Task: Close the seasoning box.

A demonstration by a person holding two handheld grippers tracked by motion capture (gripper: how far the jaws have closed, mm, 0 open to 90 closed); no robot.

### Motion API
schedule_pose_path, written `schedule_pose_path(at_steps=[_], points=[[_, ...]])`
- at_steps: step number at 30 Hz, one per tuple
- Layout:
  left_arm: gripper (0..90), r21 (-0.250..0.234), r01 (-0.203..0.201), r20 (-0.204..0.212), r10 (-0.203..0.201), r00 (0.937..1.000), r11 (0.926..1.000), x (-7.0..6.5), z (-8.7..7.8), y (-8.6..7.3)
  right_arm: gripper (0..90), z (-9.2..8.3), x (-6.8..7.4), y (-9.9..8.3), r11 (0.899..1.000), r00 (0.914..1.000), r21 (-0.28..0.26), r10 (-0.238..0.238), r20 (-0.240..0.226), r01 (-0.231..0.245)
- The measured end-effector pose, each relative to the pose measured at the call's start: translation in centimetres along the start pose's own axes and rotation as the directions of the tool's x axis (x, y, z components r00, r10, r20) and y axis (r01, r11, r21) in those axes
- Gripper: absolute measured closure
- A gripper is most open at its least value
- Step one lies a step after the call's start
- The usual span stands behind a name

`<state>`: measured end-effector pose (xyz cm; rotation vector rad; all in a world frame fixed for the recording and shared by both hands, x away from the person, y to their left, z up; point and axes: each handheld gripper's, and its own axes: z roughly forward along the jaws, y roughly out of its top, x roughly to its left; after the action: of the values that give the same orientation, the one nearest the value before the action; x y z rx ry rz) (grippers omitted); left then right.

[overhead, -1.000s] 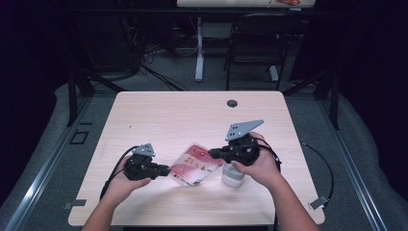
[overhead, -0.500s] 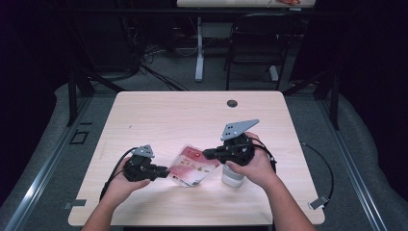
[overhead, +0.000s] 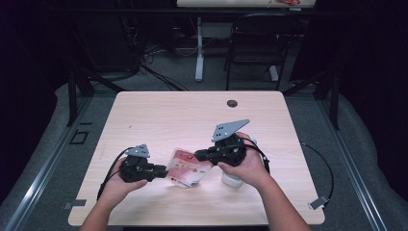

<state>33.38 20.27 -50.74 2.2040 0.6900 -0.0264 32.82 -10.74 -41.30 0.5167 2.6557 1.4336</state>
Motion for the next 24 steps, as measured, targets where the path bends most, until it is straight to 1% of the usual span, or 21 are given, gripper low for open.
schedule_pose_path(at_steps=[3, 4, 7, 8, 10, 11, 12, 13, 15, 17, 21, 24], points=[[71.8, -0.007, 0.007, 0.0, -0.007, 1.0, 1.0, 0.0, -0.2, -0.1, 85.2, 0.4, 0.2, 0.3, 1.0, 0.9999, -0.005, 0.0, -0.011, 0.0], [71.0, -0.01, 0.008, 0.001, -0.008, 1.0, 0.9999, 0.0, -0.2, -0.1, 84.8, 0.5, 0.2, 0.4, 1.0, 0.9999, 0.002, -0.004, -0.012, 0.004], [68.8, -0.013, 0.012, -0.002, -0.012, 0.9999, 0.9998, 0.0, -0.4, -0.2, 82.7, 0.8, 0.3, 0.6, 1.0, 0.9998, -0.006, 0.0, -0.022, -0.001], [67.7, -0.015, 0.02, -0.001, -0.02, 0.9998, 0.9997, 0.0, -0.5, -0.2, 81.8, 0.9, 0.3, 0.7, 1.0, 0.9996, -0.01, 0.002, -0.028, -0.002], [65.9, -0.017, 0.025, 0.0, -0.025, 0.9997, 0.9995, 0.0, -0.6, -0.2, 80.6, 0.9, 0.4, 0.9, 1.0, 0.9992, -0.028, 0.007, -0.039, -0.008], [65.1, -0.02, 0.027, -0.004, -0.027, 0.9996, 0.9994, 0.1, -0.7, -0.3, 80.1, 0.9, 0.4, 1.0, 0.999, 0.9988, -0.042, 0.013, -0.048, -0.015], [62.7, -0.016, 0.025, -0.018, -0.025, 0.9995, 0.9996, 0.1, -0.7, -0.3, 79.4, 0.8, 0.4, 1.1, 0.999, 0.9982, -0.051, 0.016, -0.057, -0.019], [62.1, -0.018, 0.025, -0.023, -0.025, 0.9994, 0.9995, 0.1, -0.7, -0.4, 78.5, 0.8, 0.5, 1.2, 0.998, 0.9983, -0.055, 0.017, -0.055, -0.02], [60.9, -0.015, 0.034, -0.019, -0.034, 0.9992, 0.9993, 0.3, -0.8, -0.5, 77.3, 0.7, 0.5, 1.3, 0.998, 0.9985, -0.055, 0.015, -0.052, -0.018], [58.7, -0.024, 0.035, -0.034, -0.036, 0.9988, 0.9991, 0.3, -0.9, -0.7, 76.4, 0.6, 0.6, 1.3, 0.998, 0.9984, -0.062, 0.018, -0.055, -0.021], [56.4, -0.036, 0.04, -0.037, -0.041, 0.9985, 0.9986, 0.5, -1.2, -0.8, 74.3, 0.4, 0.6, 1.3, 0.998, 0.9987, -0.067, 0.019, -0.048, -0.022], [53.9, -0.049, 0.045, -0.05, -0.047, 0.9977, 0.9978, 0.7, -1.5, -0.9, 71.6, 0.2, 0.6, 1.3, 0.997, 0.9989, -0.075, 0.026, -0.038, -0.029]])
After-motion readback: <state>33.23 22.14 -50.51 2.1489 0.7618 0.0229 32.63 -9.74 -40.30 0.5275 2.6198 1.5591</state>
